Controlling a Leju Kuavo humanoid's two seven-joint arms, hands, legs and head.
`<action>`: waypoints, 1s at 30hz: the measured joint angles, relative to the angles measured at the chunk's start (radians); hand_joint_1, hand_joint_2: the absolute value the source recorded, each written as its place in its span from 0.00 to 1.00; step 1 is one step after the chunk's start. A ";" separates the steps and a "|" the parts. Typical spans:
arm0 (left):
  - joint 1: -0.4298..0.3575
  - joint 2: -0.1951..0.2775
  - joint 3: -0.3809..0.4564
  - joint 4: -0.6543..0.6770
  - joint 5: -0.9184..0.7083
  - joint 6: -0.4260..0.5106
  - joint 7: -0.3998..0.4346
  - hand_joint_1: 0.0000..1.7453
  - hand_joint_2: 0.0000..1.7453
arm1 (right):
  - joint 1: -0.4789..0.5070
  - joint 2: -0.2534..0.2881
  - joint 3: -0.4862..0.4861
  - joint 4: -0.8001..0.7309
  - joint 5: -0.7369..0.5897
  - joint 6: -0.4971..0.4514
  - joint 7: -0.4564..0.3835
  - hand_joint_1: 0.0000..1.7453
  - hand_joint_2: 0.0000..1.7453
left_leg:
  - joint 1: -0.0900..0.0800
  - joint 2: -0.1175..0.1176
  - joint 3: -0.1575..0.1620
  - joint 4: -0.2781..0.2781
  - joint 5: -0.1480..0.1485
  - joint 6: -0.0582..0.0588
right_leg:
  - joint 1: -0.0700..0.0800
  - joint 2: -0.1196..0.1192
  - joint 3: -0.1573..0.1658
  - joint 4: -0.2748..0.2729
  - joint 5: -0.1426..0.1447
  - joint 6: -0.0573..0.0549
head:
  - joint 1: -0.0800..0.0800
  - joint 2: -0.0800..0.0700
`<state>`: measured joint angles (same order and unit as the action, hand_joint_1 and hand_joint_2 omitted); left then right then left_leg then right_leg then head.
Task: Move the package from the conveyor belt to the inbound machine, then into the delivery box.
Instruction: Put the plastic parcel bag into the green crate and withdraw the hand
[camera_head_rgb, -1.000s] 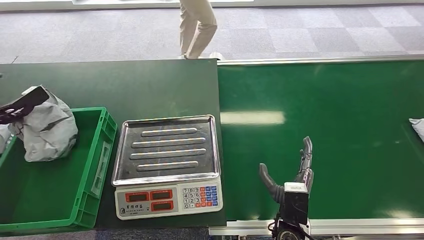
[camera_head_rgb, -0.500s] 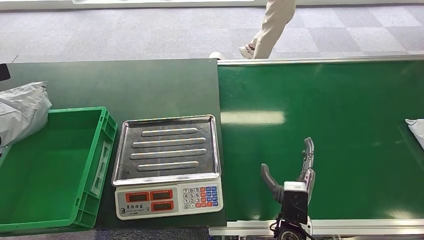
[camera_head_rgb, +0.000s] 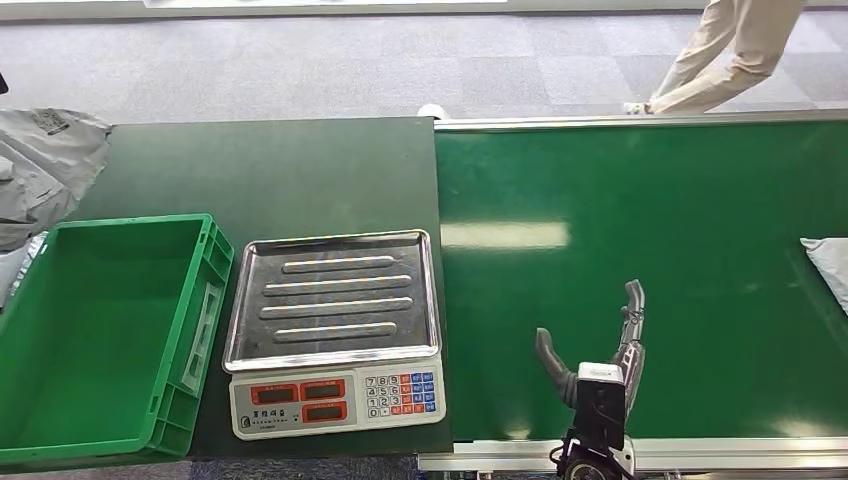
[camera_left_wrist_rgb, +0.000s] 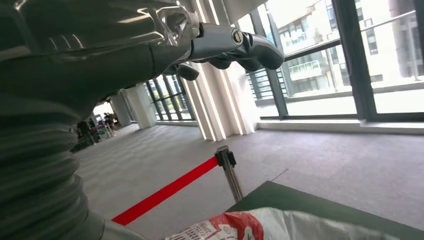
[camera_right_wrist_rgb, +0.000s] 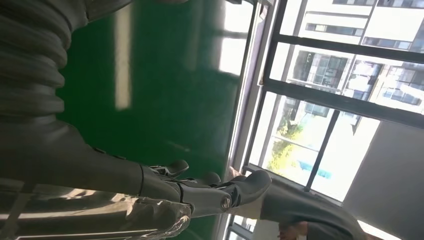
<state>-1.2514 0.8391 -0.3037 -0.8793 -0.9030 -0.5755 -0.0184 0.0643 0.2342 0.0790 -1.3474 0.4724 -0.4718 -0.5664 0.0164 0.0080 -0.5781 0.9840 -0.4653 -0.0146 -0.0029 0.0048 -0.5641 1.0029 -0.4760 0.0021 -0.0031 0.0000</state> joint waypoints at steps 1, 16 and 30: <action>-0.008 0.012 -0.022 -0.014 0.016 -0.019 -0.004 0.00 1.00 | 0.000 0.000 -0.002 0.000 -0.004 0.000 -0.004 0.00 1.00 | 0.000 0.000 0.000 0.000 0.000 0.000 | 0.000 0.000 0.000 0.000 0.000 0.000 | 0.000 0.000; -0.081 0.087 -0.188 -0.075 0.051 -0.070 -0.016 0.00 1.00 | -0.002 0.000 -0.023 0.012 -0.023 -0.002 -0.018 0.00 1.00 | 0.000 -0.001 0.000 0.000 0.000 0.000 | 0.000 -0.001 0.001 0.000 0.000 0.000 | 0.000 0.000; -0.297 0.109 -0.539 0.056 0.003 0.021 0.036 0.00 1.00 | -0.013 0.005 -0.036 0.036 -0.042 -0.007 -0.042 0.00 1.00 | 0.000 -0.001 0.000 0.000 0.000 0.000 | 0.000 -0.001 0.001 0.000 0.000 0.000 | 0.000 0.000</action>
<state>-1.5487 0.9477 -0.8426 -0.8235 -0.8999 -0.5541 0.0179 0.0512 0.2388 0.0427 -1.3116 0.4302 -0.4791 -0.6081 0.0164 0.0065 -0.5776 0.9839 -0.4652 -0.0147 -0.0028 0.0039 -0.5632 1.0029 -0.4761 0.0020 -0.0032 0.0000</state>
